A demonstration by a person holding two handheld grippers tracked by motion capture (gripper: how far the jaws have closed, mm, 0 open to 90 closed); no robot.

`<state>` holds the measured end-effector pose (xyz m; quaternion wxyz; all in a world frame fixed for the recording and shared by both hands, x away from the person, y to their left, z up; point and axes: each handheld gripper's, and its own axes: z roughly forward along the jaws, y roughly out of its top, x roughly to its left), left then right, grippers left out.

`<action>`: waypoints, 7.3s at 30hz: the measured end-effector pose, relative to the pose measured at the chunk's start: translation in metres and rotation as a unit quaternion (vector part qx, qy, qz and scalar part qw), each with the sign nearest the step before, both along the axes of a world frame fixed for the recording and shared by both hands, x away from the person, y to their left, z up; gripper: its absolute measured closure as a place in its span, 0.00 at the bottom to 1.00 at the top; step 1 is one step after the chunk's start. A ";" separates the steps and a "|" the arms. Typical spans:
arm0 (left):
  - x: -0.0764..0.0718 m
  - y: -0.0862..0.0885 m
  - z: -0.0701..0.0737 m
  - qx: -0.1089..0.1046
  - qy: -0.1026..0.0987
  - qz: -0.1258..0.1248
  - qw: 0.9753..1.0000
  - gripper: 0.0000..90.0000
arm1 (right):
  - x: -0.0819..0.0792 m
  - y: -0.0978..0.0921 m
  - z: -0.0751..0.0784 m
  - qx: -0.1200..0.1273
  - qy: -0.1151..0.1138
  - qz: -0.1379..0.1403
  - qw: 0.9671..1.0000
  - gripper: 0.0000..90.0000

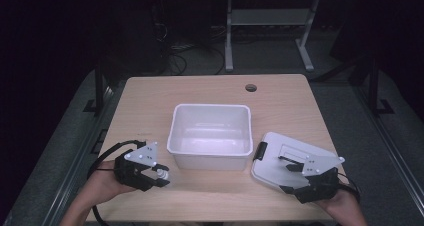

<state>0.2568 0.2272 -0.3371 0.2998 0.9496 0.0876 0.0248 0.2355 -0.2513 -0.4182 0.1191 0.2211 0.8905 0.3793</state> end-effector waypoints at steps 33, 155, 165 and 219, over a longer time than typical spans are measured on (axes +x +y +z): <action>0.053 -0.017 0.063 -0.006 -0.023 0.000 1.000 0.66 | 0.001 -0.005 0.000 0.011 0.000 -0.001 1.000 0.34; 0.061 -0.017 0.041 0.039 -0.034 0.033 0.998 0.61 | 0.003 -0.008 -0.003 0.027 0.006 -0.001 1.000 0.33; 0.042 -0.001 0.039 0.027 -0.036 0.040 0.998 0.60 | 0.000 -0.008 -0.001 0.025 0.004 -0.003 1.000 0.33; -0.001 0.018 -0.054 -0.005 -0.010 0.066 0.998 0.53 | -0.001 -0.001 0.006 0.013 0.000 0.017 1.000 0.34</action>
